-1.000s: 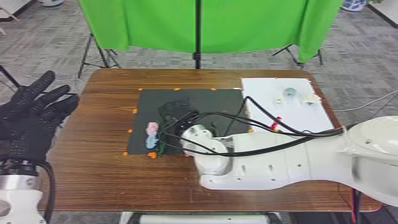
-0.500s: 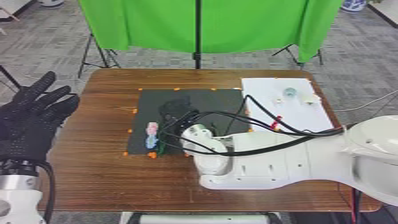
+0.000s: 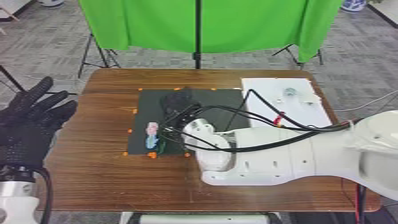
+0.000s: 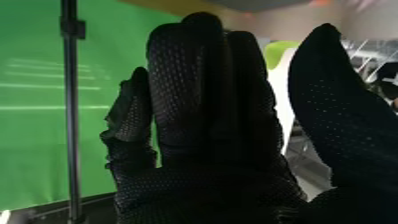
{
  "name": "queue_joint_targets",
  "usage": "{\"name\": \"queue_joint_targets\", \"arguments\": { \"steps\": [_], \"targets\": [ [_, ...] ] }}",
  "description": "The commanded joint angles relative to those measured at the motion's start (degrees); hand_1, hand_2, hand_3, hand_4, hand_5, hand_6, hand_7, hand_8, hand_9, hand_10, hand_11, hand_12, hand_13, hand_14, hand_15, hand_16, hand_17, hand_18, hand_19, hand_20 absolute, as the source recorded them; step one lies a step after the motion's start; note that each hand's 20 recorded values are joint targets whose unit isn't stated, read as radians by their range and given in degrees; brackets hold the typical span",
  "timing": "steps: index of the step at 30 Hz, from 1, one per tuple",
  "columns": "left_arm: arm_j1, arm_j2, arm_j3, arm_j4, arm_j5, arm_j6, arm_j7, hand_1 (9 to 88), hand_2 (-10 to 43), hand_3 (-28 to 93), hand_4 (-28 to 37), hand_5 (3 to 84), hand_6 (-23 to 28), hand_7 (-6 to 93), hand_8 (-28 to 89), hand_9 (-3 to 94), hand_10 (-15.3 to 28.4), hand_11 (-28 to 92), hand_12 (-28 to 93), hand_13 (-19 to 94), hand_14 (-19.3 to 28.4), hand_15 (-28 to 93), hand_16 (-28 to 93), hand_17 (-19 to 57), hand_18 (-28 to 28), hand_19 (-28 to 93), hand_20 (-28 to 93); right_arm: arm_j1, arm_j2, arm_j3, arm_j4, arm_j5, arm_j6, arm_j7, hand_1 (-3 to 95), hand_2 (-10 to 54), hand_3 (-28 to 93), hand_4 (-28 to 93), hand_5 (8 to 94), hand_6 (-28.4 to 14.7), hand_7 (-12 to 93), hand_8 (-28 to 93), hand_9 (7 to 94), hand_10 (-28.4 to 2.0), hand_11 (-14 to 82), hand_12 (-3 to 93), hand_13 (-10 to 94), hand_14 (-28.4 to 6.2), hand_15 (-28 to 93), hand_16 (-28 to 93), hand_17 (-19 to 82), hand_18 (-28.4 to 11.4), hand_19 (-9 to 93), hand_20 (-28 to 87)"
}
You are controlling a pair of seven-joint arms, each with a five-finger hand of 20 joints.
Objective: Arrange flowers
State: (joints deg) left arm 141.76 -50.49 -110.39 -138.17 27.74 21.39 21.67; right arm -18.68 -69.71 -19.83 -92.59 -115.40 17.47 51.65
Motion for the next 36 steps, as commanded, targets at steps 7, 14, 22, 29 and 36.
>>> {"name": "queue_joint_targets", "arguments": {
  "steps": [7, 14, 22, 29, 36],
  "targets": [
    [2.14, -1.48, -0.94, -0.13, 0.15, -0.17, -0.8, 20.9, 9.4, 77, -28.3, 34.3, 9.1, 12.8, -9, 30.0, 19.8, 27, 10, 25, 28.3, 57, -12, -5.5, 26.0, 66, 17, 1.61, 19.0, 14.02, -3.75, 7.34, -3.58, -1.51, 34.9, -9.5, 82, -28, 56.7, -0.9, 19, -14, 60.1, -14.8, 20.9, 14.1, 58, -10.7, 65, 13, 21, -21.7, 84, 36],
    [0.92, -2.04, -0.59, 0.26, 0.95, -1.65, -3.27, 20.7, 9.3, 77, -28.3, 33.8, 8.5, 12.6, -9, 29.5, 19.6, 26, 10, 24, 28.3, 57, -12, -5.2, 26.4, 67, 17, -0.14, 26.55, 13.51, -1.48, 8.86, -3.08, 0.31, 30.5, -8.4, 83, -28, 56.7, -1.2, 19, -14, 59.1, -15.1, 20.2, 14.2, 57, -11.1, 65, 12, 21, -21.5, 83, 35],
    [-0.23, -1.93, 0.3, 0.57, 1.1, -2.32, -3.95, 20.6, 9.2, 77, -28.3, 33.8, 8.7, 12.7, -9, 29.6, 19.6, 26, 10, 24, 28.3, 57, -12, -5.2, 26.4, 67, 17, -4.67, 32.74, 16.41, -1.94, 10.41, -5.65, 2.79, 30.6, -8.4, 84, -27, 54.2, -1.5, 19, -14, 57.0, -15.7, 19.1, 14.0, 56, -11.6, 65, 11, 21, -21.7, 83, 35],
    [-1.02, -2.24, 0.77, 0.56, 1.3, -2.08, -4.64, 20.6, 9.3, 77, -28.3, 34.0, 8.8, 12.7, -9, 29.6, 19.6, 26, 11, 24, 28.3, 57, -12, -5.2, 26.4, 67, 17, -8.56, 34.66, 19.35, -1.71, 11.45, -9.43, 3.34, 30.8, -9.0, 84, -28, 51.4, -1.3, 18, -14, 54.9, -16.4, 17.9, 13.8, 55, -12.2, 65, 11, 20, -21.9, 83, 34],
    [-1.52, -2.11, 1.53, 0.77, 1.01, -1.66, -3.92, 20.8, 9.4, 77, -28.3, 34.0, 8.8, 12.8, -9, 29.6, 19.6, 26, 11, 24, 28.4, 57, -12, -5.2, 26.4, 67, 17, -10.72, 32.86, 21.34, 0.36, 11.64, -11.59, 2.59, 31.0, -9.4, 84, -28, 50.5, -1.0, 18, -14, 54.4, -16.4, 17.4, 13.9, 55, -12.1, 65, 10, 20, -22.0, 83, 34]
  ]
}}
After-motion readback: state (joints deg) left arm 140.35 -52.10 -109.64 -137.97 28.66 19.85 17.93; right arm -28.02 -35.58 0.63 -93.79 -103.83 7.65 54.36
